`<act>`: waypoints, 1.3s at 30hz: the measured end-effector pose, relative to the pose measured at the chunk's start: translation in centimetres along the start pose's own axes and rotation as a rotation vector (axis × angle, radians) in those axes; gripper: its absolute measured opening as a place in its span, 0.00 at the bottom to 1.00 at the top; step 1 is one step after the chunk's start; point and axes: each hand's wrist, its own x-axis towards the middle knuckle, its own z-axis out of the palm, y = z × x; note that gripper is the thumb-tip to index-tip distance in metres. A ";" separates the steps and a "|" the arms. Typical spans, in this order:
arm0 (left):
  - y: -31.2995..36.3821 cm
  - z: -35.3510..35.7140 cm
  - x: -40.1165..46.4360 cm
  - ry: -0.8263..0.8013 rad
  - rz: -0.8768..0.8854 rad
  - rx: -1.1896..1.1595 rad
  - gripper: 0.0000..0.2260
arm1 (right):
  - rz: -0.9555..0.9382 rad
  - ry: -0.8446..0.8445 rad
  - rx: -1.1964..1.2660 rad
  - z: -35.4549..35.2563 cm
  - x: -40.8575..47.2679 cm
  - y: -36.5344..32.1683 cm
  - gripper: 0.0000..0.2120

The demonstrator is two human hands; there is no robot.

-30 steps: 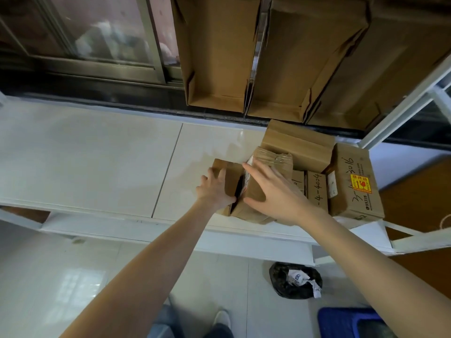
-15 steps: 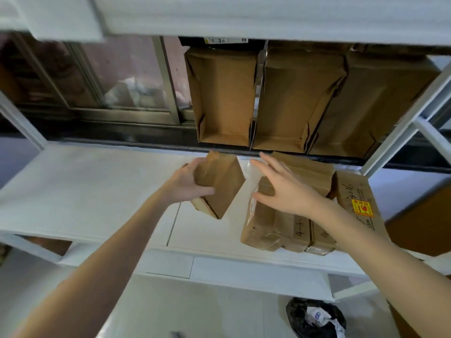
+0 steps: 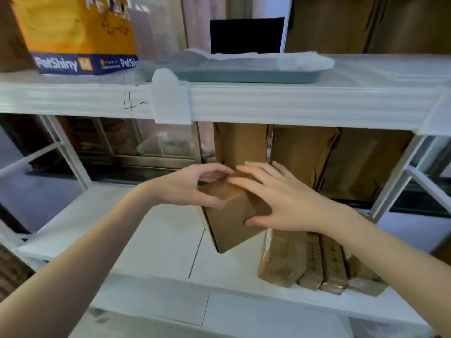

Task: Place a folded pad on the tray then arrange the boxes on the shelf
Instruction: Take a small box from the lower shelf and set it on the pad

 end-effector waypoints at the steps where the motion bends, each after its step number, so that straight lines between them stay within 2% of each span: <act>1: 1.1 -0.3 -0.7 -0.010 0.025 0.046 0.29 | 0.006 0.007 0.007 -1.2 0.0 -0.6 0.39; 7: 6.6 -2.3 -4.9 0.070 0.192 0.325 0.34 | 0.035 0.006 0.095 -7.2 0.5 -4.3 0.45; 11: 8.5 -4.6 -7.5 0.103 0.324 0.348 0.38 | 0.040 0.040 0.052 -10.0 1.3 -6.2 0.45; 15: 10.0 -6.8 -9.0 0.218 0.462 0.397 0.32 | 0.057 0.102 0.035 -12.7 2.1 -7.2 0.40; 20: 11.4 -10.3 -9.4 0.539 0.653 0.420 0.23 | 0.100 0.290 0.051 -15.8 2.7 -7.6 0.38; 23: 12.1 -12.5 -9.2 0.613 0.668 0.409 0.22 | 0.117 0.382 0.039 -17.9 3.2 -7.3 0.38; 25: 12.5 -13.7 -8.8 0.615 0.662 0.306 0.20 | 0.142 0.455 0.001 -19.3 3.6 -6.9 0.38; 27: 13.0 -14.7 -8.2 0.642 0.675 0.228 0.21 | 0.170 0.539 -0.051 -20.8 4.0 -6.3 0.39; 30: 13.5 -16.0 -7.1 0.705 0.685 0.237 0.23 | 0.186 0.635 -0.144 -22.6 5.0 -5.2 0.39; 34: 13.3 -17.0 -4.9 0.761 0.645 0.334 0.24 | 0.235 0.669 -0.261 -23.4 7.0 -3.3 0.38; 39: 11.5 -17.4 -0.9 0.766 0.531 0.490 0.28 | 0.286 0.635 -0.336 -21.8 9.5 -1.4 0.39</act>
